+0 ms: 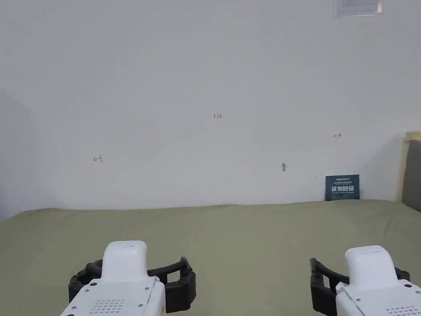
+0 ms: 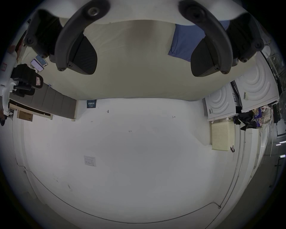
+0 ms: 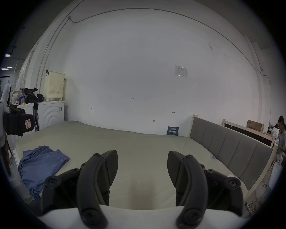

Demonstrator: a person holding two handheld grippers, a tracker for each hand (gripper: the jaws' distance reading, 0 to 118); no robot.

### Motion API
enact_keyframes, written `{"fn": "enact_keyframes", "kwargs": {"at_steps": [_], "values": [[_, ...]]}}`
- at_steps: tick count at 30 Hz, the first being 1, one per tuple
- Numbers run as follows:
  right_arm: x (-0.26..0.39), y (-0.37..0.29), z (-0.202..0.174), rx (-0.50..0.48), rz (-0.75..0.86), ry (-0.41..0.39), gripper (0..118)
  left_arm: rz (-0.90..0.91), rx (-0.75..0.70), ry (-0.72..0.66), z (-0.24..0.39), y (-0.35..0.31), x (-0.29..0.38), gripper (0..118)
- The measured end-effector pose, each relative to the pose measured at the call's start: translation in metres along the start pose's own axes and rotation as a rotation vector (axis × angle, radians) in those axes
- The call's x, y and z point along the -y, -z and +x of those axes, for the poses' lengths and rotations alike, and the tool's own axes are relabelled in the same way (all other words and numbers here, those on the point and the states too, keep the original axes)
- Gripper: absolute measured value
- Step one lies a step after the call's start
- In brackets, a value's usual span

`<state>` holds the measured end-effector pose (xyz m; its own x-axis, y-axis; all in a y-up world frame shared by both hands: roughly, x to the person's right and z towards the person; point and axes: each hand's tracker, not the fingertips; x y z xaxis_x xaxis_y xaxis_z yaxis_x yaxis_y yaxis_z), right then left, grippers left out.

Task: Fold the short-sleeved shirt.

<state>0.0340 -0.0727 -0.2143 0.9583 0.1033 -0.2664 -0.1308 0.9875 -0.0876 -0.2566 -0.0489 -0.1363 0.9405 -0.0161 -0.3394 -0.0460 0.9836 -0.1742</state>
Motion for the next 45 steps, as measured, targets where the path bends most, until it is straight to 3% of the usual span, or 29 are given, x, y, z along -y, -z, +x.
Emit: {"fn": "enact_keyframes", "kwargs": {"at_steps": [9, 11, 13, 14, 16, 18, 20, 21, 22, 23, 24, 25, 27, 30, 31, 33, 36, 42, 45], "values": [[-0.001, 0.002, 0.001, -0.006, -0.002, -0.001, 71, 0.009, -0.002, -0.017, -0.002, -0.001, 0.0, 118], [-0.004, 0.004, -0.004, -0.002, 0.005, -0.044, 71, 0.012, 0.032, -0.13, -0.011, -0.002, 0.001, 118], [-0.009, 0.006, -0.012, 0.016, 0.02, -0.143, 71, -0.003, 0.078, -0.263, -0.024, 0.0, 0.002, 118], [-0.013, 0.007, -0.02, 0.038, 0.027, -0.235, 71, -0.017, 0.109, -0.391, -0.036, 0.002, 0.005, 118], [-0.018, 0.012, -0.04, 0.068, 0.027, -0.517, 71, -0.061, 0.214, -0.727, -0.062, 0.009, 0.018, 118], [-0.008, 0.017, -0.068, 0.147, 0.051, -0.974, 71, -0.141, 0.354, -1.195, -0.091, 0.022, 0.05, 118], [0.016, 0.018, -0.085, 0.195, 0.17, -1.429, 70, -0.178, 0.545, -1.566, -0.105, 0.035, 0.085, 118], [0.027, 0.02, -0.09, 0.222, 0.222, -1.556, 70, -0.201, 0.568, -1.679, -0.107, 0.039, 0.1, 118], [0.029, 0.021, -0.089, 0.195, 0.238, -1.6, 70, -0.219, 0.611, -1.725, -0.106, 0.043, 0.108, 118], [0.029, 0.02, -0.09, 0.141, 0.228, -1.566, 70, -0.224, 0.639, -1.719, -0.107, 0.047, 0.113, 118], [0.023, 0.019, -0.089, 0.093, 0.211, -1.461, 70, -0.249, 0.575, -1.651, -0.103, 0.046, 0.108, 118], [0.017, 0.018, -0.083, 0.046, 0.179, -1.286, 70, -0.235, 0.527, -1.515, -0.102, 0.045, 0.096, 118], [-0.002, 0.016, -0.068, -0.014, 0.1, -0.833, 70, -0.234, 0.413, -1.179, -0.095, 0.04, 0.063, 118], [-0.022, 0.014, -0.021, -0.099, 0.031, -0.073, 70, -0.115, 0.159, -0.489, -0.052, 0.021, 0.01, 118], [-0.021, 0.014, -0.005, -0.114, 0.027, 0.105, 70, -0.077, 0.066, -0.302, -0.034, 0.016, 0.004, 118], [-0.019, 0.01, 0.015, -0.065, 0.056, 0.306, 70, 0.002, -0.046, -0.097, -0.011, 0.009, -0.001, 118], [-0.014, 0.007, 0.02, 0.021, 0.087, 0.255, 70, 0.036, -0.043, -0.038, -0.002, 0.004, -0.001, 118], [-0.013, 0.002, 0.015, 0.035, 0.077, 0.123, 70, 0.02, -0.028, -0.046, -0.003, 0.006, -0.002, 118], [-0.013, 0.001, 0.012, 0.033, 0.087, 0.095, 70, 0.03, -0.038, -0.003, -0.001, 0.005, -0.002, 118]]}}
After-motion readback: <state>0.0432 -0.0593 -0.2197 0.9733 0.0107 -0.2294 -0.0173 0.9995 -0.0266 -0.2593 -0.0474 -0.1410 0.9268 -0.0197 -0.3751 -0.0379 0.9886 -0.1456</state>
